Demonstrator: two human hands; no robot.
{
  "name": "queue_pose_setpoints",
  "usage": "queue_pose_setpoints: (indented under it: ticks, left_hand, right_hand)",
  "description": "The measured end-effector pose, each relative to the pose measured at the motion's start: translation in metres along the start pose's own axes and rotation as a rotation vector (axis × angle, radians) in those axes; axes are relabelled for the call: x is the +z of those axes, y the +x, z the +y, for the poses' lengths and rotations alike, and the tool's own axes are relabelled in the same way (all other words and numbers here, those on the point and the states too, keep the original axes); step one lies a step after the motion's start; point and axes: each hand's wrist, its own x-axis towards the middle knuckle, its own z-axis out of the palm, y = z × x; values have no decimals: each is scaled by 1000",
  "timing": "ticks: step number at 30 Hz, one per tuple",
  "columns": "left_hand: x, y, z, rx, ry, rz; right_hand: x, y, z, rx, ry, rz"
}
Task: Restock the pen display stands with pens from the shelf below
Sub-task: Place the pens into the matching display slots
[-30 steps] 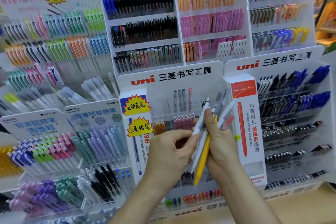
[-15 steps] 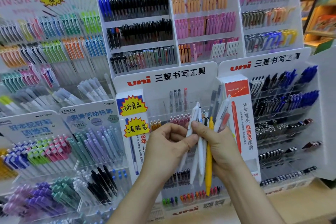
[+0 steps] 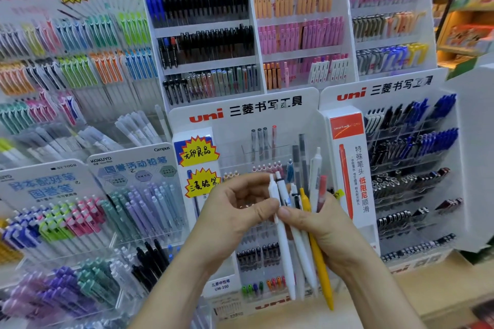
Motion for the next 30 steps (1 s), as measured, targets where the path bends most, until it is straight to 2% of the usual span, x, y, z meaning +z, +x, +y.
queue_pose_setpoints:
  ticks: [10,13,18,21,23,27,30]
  left_hand:
    - [-19,-11,-10,-80,-476,54]
    - [-22,-16,-16,-142,-384,24]
    - [-12,-31,-27,-197,-58,-46]
    - [-9,-39,-29,-219,-7,-113]
    - [-10,-38,-30,-227,-2,-77]
    - [-16,-30,-29,-208,-83,132]
    - [-15,-25,-27,-167,-73,249]
  right_hand:
    - [22,-28,25,135,56,151]
    - [23,-37,37,165,148,159]
    - [29,-48,48,163,289,51]
    - [31,-49,50,190,294,21]
    - [31,-49,50,207,274,11]
    - [23,-47,52,222,194,-46]
    - [15,-45,54,230,222,-82]
